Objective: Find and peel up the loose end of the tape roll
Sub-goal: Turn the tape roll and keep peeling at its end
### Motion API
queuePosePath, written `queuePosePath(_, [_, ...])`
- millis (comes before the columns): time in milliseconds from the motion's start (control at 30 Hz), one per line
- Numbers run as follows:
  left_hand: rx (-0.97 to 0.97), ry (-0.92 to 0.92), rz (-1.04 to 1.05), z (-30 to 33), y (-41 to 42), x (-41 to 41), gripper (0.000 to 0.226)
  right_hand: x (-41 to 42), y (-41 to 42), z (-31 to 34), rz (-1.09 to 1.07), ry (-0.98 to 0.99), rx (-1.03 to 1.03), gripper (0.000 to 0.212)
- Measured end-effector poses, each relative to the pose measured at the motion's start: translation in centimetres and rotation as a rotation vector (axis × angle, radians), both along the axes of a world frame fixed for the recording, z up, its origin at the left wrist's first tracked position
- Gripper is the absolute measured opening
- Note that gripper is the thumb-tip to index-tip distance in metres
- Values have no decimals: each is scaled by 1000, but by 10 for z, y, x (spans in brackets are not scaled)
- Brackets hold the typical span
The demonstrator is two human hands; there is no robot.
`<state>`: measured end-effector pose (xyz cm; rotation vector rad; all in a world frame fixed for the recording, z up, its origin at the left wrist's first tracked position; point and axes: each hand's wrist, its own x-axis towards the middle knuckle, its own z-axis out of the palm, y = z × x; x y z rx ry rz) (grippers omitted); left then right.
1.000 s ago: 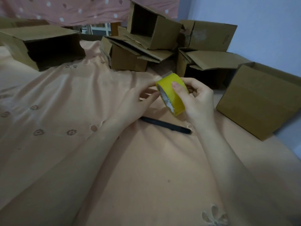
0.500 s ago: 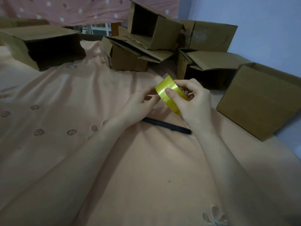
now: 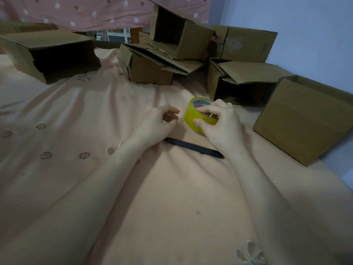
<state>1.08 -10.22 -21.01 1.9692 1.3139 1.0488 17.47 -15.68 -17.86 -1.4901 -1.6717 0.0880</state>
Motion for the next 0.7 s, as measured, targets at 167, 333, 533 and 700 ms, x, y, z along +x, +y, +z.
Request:
queuePosePath(167, [-21, 5, -10, -2, 1, -1, 28, -1, 2, -2, -1, -41, -60, 21])
queuePosePath(333, [-20, 28, -13, -3, 2, -3, 30, -3, 3, -5, -7, -109, -49, 17])
queuePosePath(533, [-19, 19, -22, -2, 0, -3, 31, -2, 3, -6, -14, -144, -74, 25])
queuePosePath(700, [-21, -15, -21, 1, -6, -5, 31, 0, 2, -7, 16, -65, -49, 30])
